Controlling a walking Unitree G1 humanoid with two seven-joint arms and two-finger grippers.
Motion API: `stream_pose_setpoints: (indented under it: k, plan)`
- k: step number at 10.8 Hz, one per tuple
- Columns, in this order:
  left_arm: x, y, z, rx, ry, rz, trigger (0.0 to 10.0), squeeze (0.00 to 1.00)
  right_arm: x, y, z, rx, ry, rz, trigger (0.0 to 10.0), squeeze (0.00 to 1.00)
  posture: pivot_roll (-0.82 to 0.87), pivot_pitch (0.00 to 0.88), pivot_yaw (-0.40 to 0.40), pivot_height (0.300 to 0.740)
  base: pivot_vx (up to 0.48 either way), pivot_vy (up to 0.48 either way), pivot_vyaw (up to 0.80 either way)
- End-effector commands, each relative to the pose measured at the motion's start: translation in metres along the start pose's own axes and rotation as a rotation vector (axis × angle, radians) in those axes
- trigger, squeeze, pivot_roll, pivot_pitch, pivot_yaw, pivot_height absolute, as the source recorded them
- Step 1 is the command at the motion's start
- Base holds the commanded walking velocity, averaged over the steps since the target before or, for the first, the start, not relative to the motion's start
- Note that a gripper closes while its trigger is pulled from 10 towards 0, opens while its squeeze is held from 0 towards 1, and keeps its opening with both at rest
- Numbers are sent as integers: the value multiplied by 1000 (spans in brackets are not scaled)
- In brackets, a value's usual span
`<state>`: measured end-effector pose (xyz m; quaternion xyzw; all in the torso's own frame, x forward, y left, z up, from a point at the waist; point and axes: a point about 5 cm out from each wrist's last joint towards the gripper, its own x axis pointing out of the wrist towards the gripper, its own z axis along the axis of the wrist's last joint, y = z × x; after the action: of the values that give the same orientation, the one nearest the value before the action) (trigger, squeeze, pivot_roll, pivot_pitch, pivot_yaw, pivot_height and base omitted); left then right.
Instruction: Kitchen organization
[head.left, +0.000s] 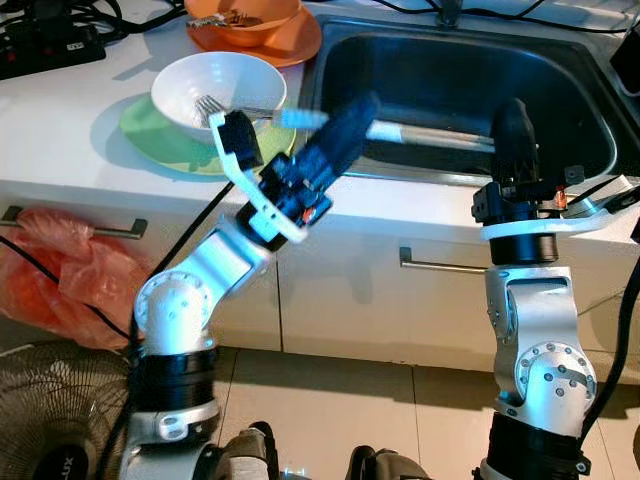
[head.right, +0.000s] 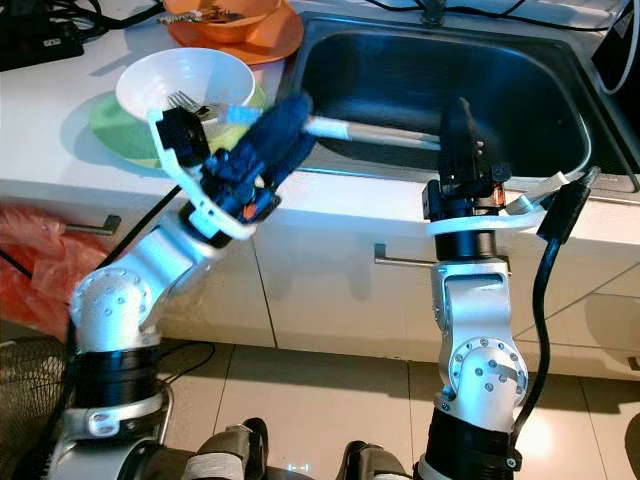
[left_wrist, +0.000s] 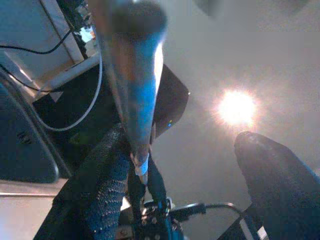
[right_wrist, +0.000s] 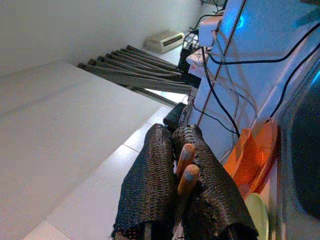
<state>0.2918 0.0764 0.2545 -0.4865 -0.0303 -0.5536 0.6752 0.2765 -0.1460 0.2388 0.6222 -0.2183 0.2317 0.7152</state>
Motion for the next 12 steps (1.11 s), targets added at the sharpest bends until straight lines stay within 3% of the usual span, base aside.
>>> stream_pose_setpoints:
  k: [1, 2, 3, 6, 10, 12]
  plan:
    - [14, -26, -9, 28, 84, -168, 10000, 0, -5, -16, 1, -16, -7, -112, 0, 0, 74, 171, -46, 740, 0, 0, 0]
    - [13, -27, -3, 51, 80, -168, 10000, 0, -5, -16, 1, -18, -5, -116, 0, 0, 74, 174, -46, 740, 0, 0, 0]
    - [17, -30, -2, 62, 77, -172, 10000, 0, -5, -17, 1, -25, -1, -122, 10000, 0, 74, 175, -46, 740, 0, 0, 0]
    - [28, -28, -3, 62, 56, -153, 10000, 0, -5, -16, 5, 24, -39, -113, 10000, 0, 76, 177, -46, 740, 0, 0, 0]
    - [22, -19, 12, 60, 10, -110, 10000, 0, -6, -11, 9, 115, -54, -38, 10000, 0, 76, 181, -48, 740, 0, 0, 0]
    - [29, -11, 4, 50, -4, -83, 10000, 0, -5, -3, 7, 149, -35, 9, 10000, 0, 75, 181, -50, 740, 0, 0, 0]
